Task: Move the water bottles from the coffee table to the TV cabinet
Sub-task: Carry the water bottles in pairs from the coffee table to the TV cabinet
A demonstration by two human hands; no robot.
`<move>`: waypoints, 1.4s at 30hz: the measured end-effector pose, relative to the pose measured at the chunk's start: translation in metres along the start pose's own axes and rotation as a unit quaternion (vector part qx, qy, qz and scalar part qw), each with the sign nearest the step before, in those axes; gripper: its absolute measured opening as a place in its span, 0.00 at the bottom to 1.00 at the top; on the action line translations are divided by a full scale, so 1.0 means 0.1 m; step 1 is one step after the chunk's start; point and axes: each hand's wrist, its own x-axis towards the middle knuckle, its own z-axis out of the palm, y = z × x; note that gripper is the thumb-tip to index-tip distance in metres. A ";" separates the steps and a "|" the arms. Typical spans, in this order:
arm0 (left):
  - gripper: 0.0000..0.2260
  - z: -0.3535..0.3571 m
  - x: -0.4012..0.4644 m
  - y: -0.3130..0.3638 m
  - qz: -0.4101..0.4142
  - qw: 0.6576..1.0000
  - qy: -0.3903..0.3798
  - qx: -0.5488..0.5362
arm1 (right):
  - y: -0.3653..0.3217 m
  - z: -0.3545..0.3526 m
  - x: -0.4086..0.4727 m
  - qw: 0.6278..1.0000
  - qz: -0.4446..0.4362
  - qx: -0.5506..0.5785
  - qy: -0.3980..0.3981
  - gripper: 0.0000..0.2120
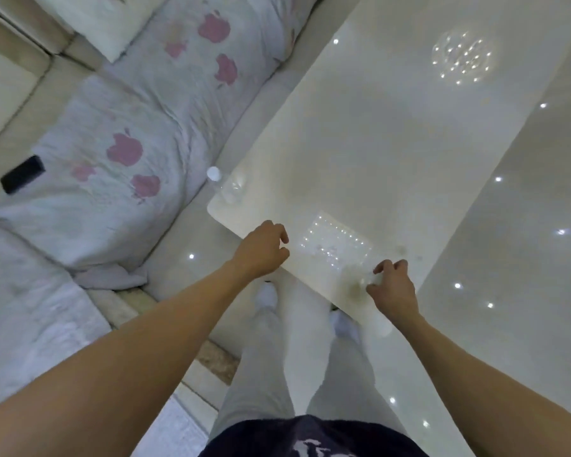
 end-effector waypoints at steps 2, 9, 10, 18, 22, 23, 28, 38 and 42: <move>0.12 -0.26 0.10 -0.24 -0.007 1.000 0.015 0.014 | -0.38 0.01 -0.01 1.000 0.002 0.011 0.013 0.13; 0.28 -1.04 0.73 -1.07 0.008 0.991 0.105 0.083 | -1.44 0.15 0.16 0.998 -0.005 0.059 0.015 0.13; 0.30 -1.10 0.86 -1.17 0.008 0.991 0.102 0.089 | -1.55 0.20 0.21 0.998 -0.011 0.066 0.020 0.13; 0.26 -0.90 1.62 -1.45 -0.012 0.996 -0.006 0.087 | -1.98 0.55 0.49 0.993 -0.029 0.107 0.048 0.13; 0.12 -0.76 1.68 -1.51 0.059 0.979 0.043 0.192 | -1.98 0.57 0.51 0.991 -0.015 0.118 0.064 0.12; 0.11 -0.76 1.67 -1.50 0.083 0.972 0.037 0.218 | -1.97 0.55 0.50 0.990 -0.012 0.121 0.068 0.12; 0.11 -0.90 1.49 -1.12 0.119 0.973 0.022 0.198 | -1.92 0.30 0.34 0.988 0.017 0.122 0.088 0.11; 0.12 -0.98 0.49 0.46 0.271 0.931 -0.007 0.244 | -1.29 -0.66 -0.43 0.979 0.029 0.136 0.151 0.13; 0.13 -0.73 0.00 1.29 0.328 0.906 -0.004 0.267 | -0.76 -1.01 -0.89 0.969 0.031 0.148 0.198 0.12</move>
